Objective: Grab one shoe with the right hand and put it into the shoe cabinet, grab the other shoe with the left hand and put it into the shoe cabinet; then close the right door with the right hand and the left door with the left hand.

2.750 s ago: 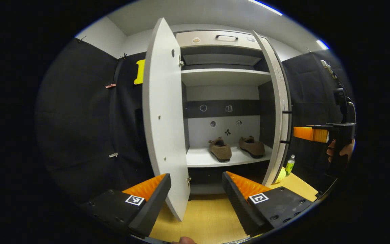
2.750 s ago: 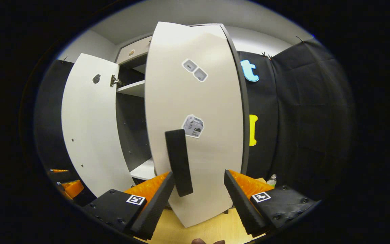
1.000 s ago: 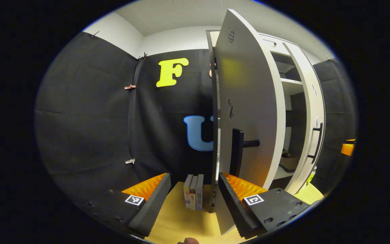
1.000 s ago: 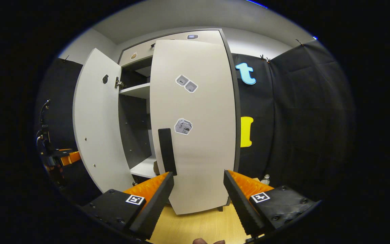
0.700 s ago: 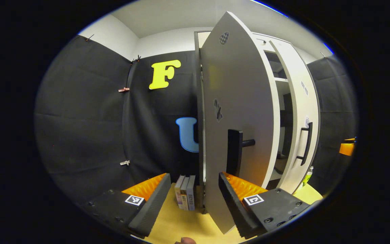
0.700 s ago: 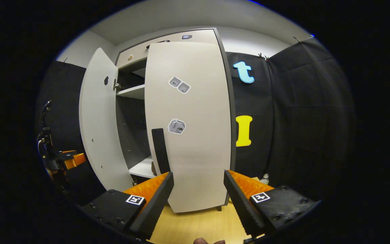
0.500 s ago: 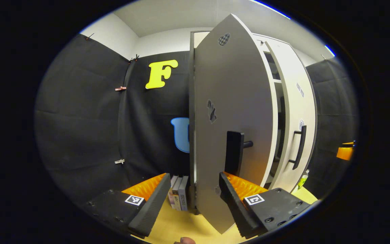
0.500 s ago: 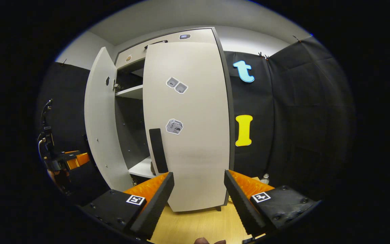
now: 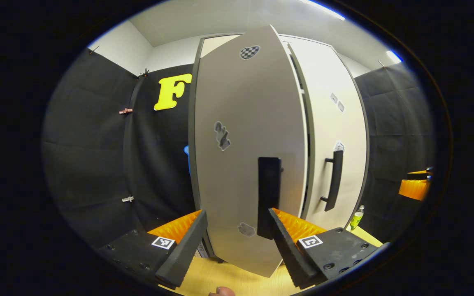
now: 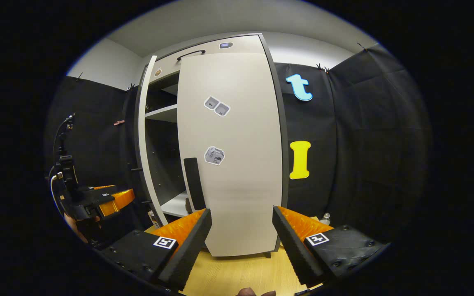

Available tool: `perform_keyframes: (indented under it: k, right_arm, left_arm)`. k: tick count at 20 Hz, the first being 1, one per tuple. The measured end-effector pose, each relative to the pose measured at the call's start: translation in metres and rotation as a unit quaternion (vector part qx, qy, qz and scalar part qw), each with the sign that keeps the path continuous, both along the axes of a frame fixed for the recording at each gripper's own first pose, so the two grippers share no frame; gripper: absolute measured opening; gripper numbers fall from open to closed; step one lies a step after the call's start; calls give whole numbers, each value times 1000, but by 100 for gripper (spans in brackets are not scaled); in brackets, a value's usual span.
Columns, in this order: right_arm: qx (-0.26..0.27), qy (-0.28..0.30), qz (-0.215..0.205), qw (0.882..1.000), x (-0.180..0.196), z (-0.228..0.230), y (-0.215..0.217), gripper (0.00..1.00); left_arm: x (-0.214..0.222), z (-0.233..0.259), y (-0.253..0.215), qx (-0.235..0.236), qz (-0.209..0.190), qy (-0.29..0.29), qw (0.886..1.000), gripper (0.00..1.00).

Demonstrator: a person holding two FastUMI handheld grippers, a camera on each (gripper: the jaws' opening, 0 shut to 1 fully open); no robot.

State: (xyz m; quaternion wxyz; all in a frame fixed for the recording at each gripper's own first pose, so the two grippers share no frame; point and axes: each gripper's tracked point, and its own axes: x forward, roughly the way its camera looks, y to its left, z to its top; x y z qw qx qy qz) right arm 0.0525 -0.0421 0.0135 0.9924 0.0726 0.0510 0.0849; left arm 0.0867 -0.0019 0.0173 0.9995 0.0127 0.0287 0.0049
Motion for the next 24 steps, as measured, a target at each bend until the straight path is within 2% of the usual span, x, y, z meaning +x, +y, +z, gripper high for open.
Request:
perform_keyframes:
  k: [7, 16, 24]
  right_arm:
    - [4, -3, -5, 1000, -8, 5, 3, 98]
    - [2, -14, -7, 1000, -23, 11, 25, 98]
    - [-1, -22, -13, 1000, -30, 16, 35, 98]
  left_arm:
    - [-18, -1, -13, -8, -18, 10, 1000, 94]
    - [-50, 1, -7, -14, -33, 9, 999, 93]
    - [-60, 3, -13, -12, -52, 7, 999, 94]
